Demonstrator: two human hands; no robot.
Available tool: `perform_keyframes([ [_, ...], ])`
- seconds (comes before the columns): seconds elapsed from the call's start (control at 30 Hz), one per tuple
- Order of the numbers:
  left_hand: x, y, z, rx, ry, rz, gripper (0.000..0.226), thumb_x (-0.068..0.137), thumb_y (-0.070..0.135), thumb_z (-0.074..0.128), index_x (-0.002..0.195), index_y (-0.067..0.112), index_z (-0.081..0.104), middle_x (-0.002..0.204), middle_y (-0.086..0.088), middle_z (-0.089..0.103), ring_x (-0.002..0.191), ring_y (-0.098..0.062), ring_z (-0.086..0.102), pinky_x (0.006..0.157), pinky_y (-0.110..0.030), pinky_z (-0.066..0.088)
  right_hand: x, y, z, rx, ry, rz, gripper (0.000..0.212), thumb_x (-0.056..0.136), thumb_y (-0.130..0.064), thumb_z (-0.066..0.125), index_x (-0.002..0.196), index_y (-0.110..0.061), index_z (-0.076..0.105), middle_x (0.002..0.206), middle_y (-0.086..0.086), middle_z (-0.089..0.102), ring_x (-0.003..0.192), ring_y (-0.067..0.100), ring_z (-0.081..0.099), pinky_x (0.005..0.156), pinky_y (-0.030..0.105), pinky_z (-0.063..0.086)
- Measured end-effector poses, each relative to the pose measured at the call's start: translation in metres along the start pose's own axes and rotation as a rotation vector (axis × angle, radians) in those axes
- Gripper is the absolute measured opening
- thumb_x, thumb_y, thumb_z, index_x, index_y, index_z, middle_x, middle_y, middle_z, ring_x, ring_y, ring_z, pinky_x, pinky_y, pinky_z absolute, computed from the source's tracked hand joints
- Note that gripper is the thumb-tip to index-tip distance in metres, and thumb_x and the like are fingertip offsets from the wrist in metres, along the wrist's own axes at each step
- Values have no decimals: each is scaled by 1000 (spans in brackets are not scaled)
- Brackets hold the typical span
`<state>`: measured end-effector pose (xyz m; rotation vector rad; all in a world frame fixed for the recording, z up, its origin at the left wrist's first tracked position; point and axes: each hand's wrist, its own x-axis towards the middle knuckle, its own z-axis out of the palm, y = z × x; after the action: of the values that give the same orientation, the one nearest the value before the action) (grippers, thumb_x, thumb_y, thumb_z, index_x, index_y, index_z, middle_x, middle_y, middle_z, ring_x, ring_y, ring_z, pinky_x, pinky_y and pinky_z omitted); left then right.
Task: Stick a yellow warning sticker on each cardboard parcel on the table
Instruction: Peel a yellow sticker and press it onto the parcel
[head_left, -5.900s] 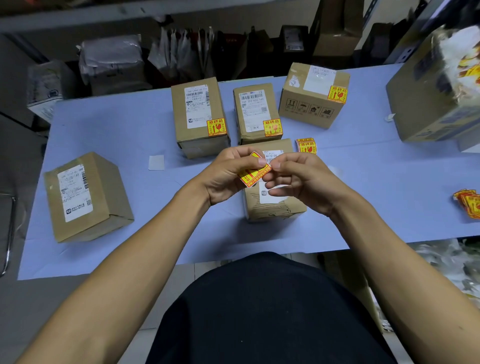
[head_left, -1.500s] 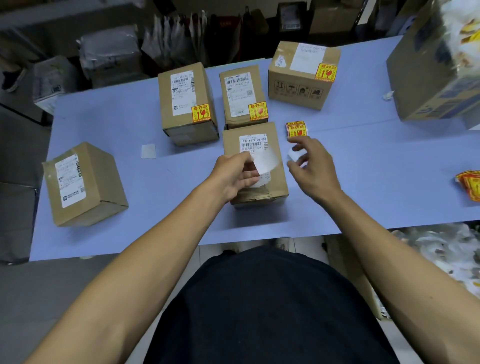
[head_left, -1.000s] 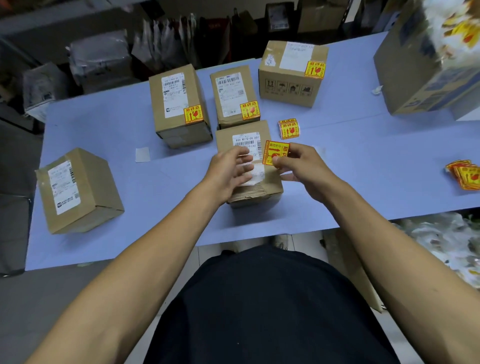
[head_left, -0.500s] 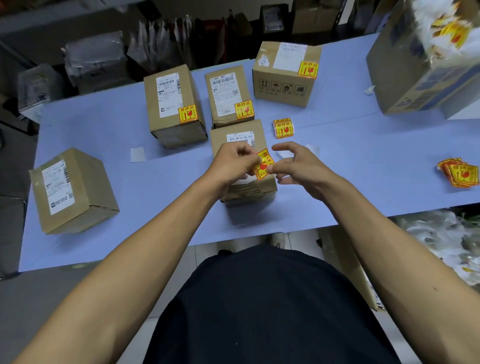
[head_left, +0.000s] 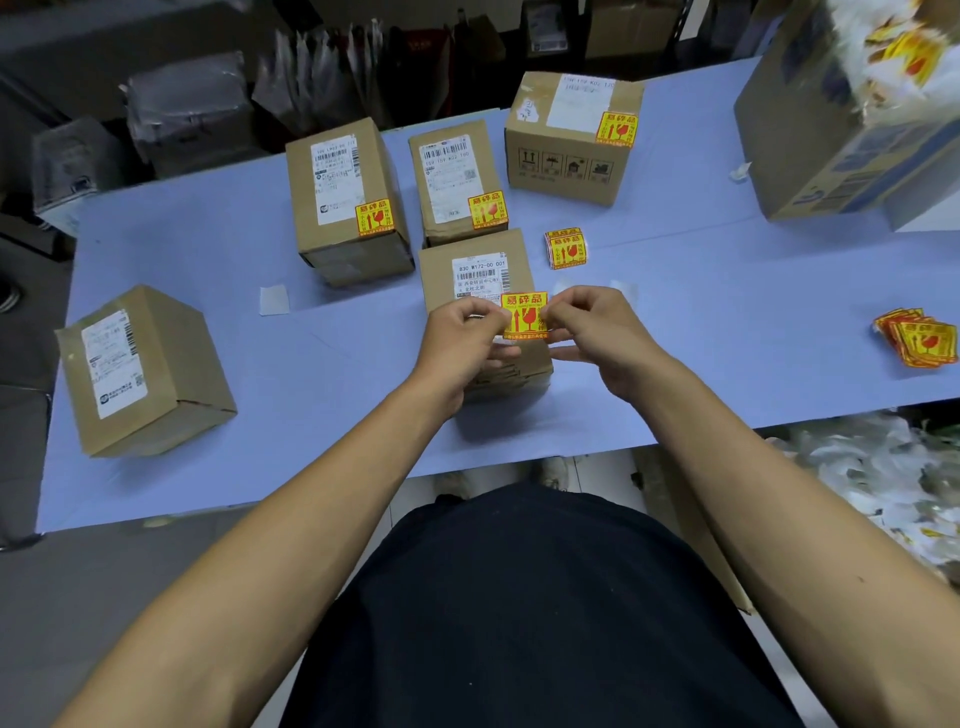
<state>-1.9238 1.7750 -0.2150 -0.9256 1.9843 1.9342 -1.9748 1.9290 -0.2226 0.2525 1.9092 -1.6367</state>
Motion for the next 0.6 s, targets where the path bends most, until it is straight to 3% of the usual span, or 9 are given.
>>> perform_keyframes([
  [0.07, 3, -1, -2, 93, 11, 15, 13, 92, 14, 64, 79, 17, 64, 92, -3, 74, 62, -17, 71, 55, -25, 52, 1, 2, 1, -47, 20, -25, 14, 97, -16, 58, 86, -11, 65, 88, 10, 70, 78, 17, 66, 67, 29, 61],
  [0.13, 7, -2, -5, 132, 19, 9, 15, 89, 12, 65, 75, 16, 65, 80, -6, 71, 55, -15, 64, 51, -24, 48, 2, 3, 0, -105, 24, -22, 14, 96, -18, 59, 87, -10, 67, 83, 3, 69, 73, 11, 65, 59, 23, 59],
  [0.3, 12, -9, -6, 309, -18, -3, 17, 86, 13, 64, 68, 15, 64, 62, -3, 63, 43, -14, 52, 45, -22, 42, 8, 17, -3, -206, 28, 53, 19, 92, -17, 63, 94, 0, 69, 86, 6, 64, 78, 14, 58, 72, 32, 56],
  [0.37, 14, -12, -5, 420, -2, 52, 18, 84, 15, 63, 67, 14, 67, 65, -2, 66, 48, -16, 58, 51, -28, 50, 7, 24, -2, -205, 31, 75, 18, 92, -17, 64, 95, 1, 69, 86, 5, 65, 79, 15, 59, 68, 29, 56],
  [0.47, 16, -15, -5, 647, 29, 148, 16, 80, 20, 62, 69, 15, 70, 71, 0, 72, 74, -21, 68, 69, -35, 56, 6, 33, 1, -181, 50, 83, 16, 91, -16, 66, 93, 0, 69, 85, 6, 67, 77, 14, 62, 63, 27, 56],
  [0.6, 19, -17, -4, 813, 20, 208, 15, 78, 25, 61, 66, 18, 66, 70, -1, 70, 75, -26, 65, 68, -39, 57, 5, 38, 3, -173, 111, 64, 17, 90, -13, 67, 89, 3, 69, 83, 9, 68, 76, 15, 64, 65, 29, 59],
])
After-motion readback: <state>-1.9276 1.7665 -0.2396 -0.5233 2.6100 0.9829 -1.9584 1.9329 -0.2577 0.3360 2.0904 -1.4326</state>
